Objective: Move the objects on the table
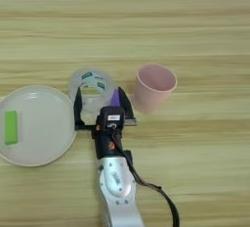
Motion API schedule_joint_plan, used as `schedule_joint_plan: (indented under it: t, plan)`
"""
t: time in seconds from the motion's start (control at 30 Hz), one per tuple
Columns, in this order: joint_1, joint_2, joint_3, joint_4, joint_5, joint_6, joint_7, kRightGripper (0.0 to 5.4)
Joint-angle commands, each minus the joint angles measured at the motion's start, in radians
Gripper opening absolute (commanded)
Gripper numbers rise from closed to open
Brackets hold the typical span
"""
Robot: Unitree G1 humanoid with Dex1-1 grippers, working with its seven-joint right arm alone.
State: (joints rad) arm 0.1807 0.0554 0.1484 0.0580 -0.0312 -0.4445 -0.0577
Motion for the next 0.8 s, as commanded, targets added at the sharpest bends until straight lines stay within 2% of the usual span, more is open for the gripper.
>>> schedule_joint_plan:
  t: [0.03, 0.6, 0.8]
  plan:
    - [-0.049, 0.023, -0.004, -0.028, -0.003, -0.012, -0.003, 5.38]
    - [-0.052, 0.021, -0.007, -0.024, -0.020, -0.011, -0.012, 5.38]
    - [-0.034, -0.001, 0.010, -0.070, -0.114, -0.136, -0.034, 5.38]
